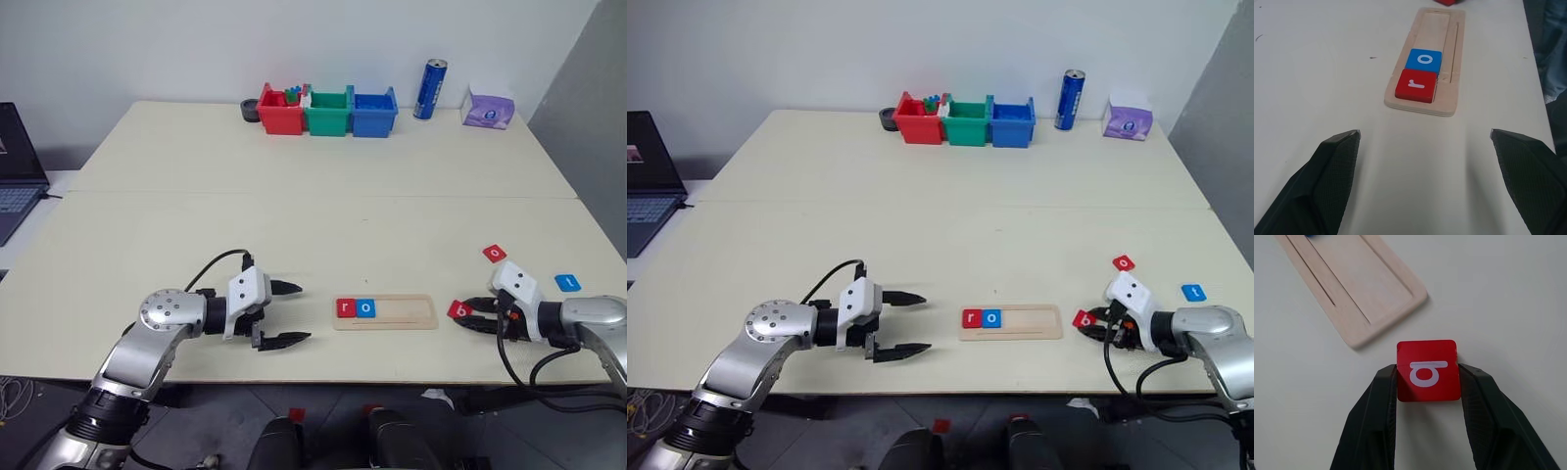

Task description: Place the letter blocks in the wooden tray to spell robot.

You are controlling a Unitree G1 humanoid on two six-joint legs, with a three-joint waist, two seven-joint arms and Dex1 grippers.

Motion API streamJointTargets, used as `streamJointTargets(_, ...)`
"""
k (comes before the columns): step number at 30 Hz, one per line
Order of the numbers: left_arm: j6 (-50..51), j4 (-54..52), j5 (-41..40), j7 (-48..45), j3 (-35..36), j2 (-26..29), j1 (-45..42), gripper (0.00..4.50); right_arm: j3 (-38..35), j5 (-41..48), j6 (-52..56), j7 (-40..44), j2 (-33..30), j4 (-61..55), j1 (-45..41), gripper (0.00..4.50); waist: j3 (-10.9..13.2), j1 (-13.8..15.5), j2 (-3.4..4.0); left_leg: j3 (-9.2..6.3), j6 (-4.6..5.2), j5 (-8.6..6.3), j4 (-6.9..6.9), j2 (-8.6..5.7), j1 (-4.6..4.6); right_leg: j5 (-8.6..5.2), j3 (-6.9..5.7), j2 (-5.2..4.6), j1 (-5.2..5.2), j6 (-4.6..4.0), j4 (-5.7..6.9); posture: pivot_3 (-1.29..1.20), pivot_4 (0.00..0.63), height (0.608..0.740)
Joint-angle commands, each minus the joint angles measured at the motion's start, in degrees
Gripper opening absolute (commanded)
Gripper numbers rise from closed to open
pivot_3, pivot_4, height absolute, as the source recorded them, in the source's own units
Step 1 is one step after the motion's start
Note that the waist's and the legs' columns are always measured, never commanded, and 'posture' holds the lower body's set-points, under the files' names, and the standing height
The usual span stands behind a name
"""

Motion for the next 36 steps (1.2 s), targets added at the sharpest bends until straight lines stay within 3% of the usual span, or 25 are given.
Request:
streamJointTargets(1,-1.86,-0.12,-0.03,-0.11,1.64,0.81,0.37,4.5,2.56,0.92,1.14,1.23,-0.62,-8.12,-3.28,1.46,0.0,0.0,0.01,-0.01,0.0,0.0,0.0,0.01,0.01,0.0,-0.01,0.01,0.0,0.0,0.0,0.0,0.15,0.74)
streamJointTargets(5,-2.6,0.52,0.02,-0.43,1.74,0.98,0.4,4.5,8.03,-0.94,2.6,1.71,-0.29,-10.34,-6.95,1.46,0.0,0.16,0.0,-0.01,0.0,0.0,0.0,0.01,-0.04,0.0,-0.09,0.0,0.0,0.0,-0.02,0.0,0.15,0.74)
streamJointTargets(13,-3.09,0.67,-0.13,-0.62,1.52,0.71,0.52,4.5,18.21,-6.18,2.96,2.18,3.43,-4.16,-16.63,1.46,0.01,0.21,-0.01,-0.01,0.0,0.0,0.03,-0.03,-0.06,0.03,-0.08,-0.05,-0.01,-0.04,-0.03,0.0,0.15,0.74)
streamJointTargets(36,-3.93,0.03,0.6,0.96,0.59,-0.61,1.26,4.5,22.39,-9.6,2.92,5.03,8.24,0.5,-21.86,1.46,0.01,0.19,-0.01,-0.06,0.0,0.0,0.01,-0.01,-0.08,0.16,-0.14,-0.05,-0.04,-0.27,-0.02,0.0,0.15,0.74)
